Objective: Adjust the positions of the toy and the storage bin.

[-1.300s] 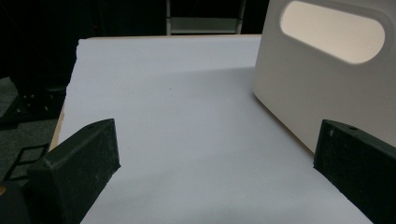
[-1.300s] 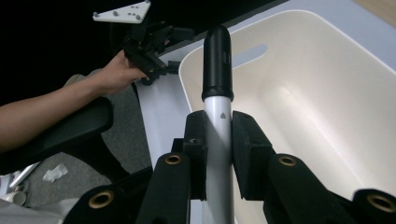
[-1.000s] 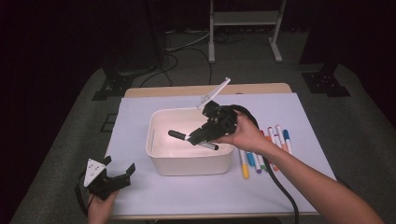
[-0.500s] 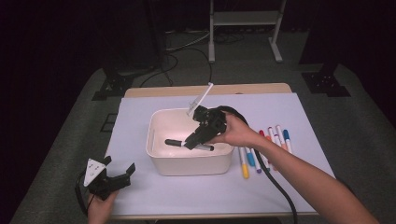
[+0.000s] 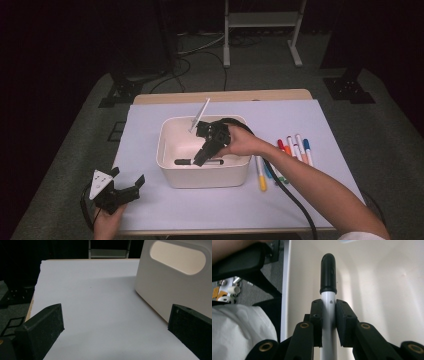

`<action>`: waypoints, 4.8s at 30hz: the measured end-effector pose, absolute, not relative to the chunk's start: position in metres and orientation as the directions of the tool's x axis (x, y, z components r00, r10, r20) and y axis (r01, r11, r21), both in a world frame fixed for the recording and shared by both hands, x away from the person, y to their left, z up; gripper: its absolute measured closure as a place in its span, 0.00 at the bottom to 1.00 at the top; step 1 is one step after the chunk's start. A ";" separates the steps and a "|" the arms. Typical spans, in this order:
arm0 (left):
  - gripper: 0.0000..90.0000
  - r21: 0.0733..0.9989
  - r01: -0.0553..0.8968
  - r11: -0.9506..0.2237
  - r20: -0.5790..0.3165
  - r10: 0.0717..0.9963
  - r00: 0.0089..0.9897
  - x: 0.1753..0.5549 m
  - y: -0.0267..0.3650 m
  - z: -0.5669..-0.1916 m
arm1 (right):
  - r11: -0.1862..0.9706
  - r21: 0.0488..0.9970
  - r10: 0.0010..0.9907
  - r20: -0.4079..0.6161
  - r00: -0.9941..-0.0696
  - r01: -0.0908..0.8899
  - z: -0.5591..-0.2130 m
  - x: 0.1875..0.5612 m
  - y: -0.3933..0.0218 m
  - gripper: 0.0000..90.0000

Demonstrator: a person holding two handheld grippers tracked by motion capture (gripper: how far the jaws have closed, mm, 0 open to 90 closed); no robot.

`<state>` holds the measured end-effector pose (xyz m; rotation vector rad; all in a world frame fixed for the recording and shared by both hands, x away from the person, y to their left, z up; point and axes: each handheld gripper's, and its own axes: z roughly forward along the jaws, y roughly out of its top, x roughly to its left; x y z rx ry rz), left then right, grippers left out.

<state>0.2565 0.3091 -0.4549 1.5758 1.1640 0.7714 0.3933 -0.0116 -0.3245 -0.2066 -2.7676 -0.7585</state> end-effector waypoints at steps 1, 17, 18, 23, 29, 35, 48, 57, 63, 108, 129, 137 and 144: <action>0.00 0.950 0.310 -0.048 -0.062 0.940 0.336 0.257 0.309 -0.455 | 0.858 0.474 0.063 0.287 -0.956 0.199 -0.327 0.394 -0.010 0.84; 0.00 0.951 0.307 -0.046 -0.063 0.939 0.337 0.257 0.309 -0.455 | 0.917 0.358 0.070 0.292 -0.954 0.177 -0.351 0.397 0.007 0.84; 0.00 0.951 0.307 -0.043 -0.066 0.939 0.336 0.256 0.309 -0.455 | 0.918 0.356 0.068 0.288 -0.955 0.173 -0.352 0.397 0.008 0.84; 0.00 0.951 0.306 -0.043 -0.066 0.940 0.336 0.256 0.309 -0.455 | 0.922 0.343 0.073 0.300 -0.951 0.178 -0.355 0.398 0.009 0.80; 0.00 0.951 0.306 -0.043 -0.067 0.939 0.338 0.256 0.309 -0.455 | 0.916 0.350 0.090 0.300 -0.950 0.197 -0.352 0.400 0.005 0.79; 0.00 0.952 0.302 -0.040 -0.068 0.939 0.336 0.256 0.309 -0.455 | 0.885 0.415 0.099 0.273 -0.957 0.210 -0.331 0.396 -0.009 0.74; 0.00 0.954 0.296 -0.046 -0.059 0.940 0.336 0.256 0.308 -0.455 | 0.744 0.608 0.194 0.200 -0.960 0.277 -0.274 0.373 -0.101 0.65; 0.00 0.953 0.299 -0.046 -0.059 0.941 0.334 0.255 0.308 -0.455 | 0.647 0.677 0.316 0.181 -0.931 0.351 -0.266 0.361 -0.177 0.63; 0.00 0.953 0.298 -0.052 -0.052 0.942 0.332 0.255 0.307 -0.455 | 0.574 0.695 0.430 0.194 -0.882 0.433 -0.280 0.355 -0.233 0.62; 0.00 0.952 0.297 -0.069 -0.038 0.940 0.340 0.255 0.306 -0.455 | 0.320 0.530 0.898 0.093 -0.430 0.785 -0.435 0.382 -0.353 0.70; 0.00 0.951 0.300 -0.078 -0.030 0.940 0.340 0.256 0.305 -0.455 | 0.240 0.534 0.916 0.152 -0.371 0.811 -0.426 0.358 -0.365 0.84; 0.00 0.951 0.298 -0.079 -0.028 0.940 0.339 0.255 0.305 -0.455 | 0.246 0.597 0.862 0.227 -0.454 0.764 -0.397 0.337 -0.352 0.84; 0.00 0.952 0.295 -0.081 -0.025 0.940 0.341 0.255 0.305 -0.455 | 0.286 0.641 0.792 0.260 -0.552 0.712 -0.366 0.327 -0.328 0.84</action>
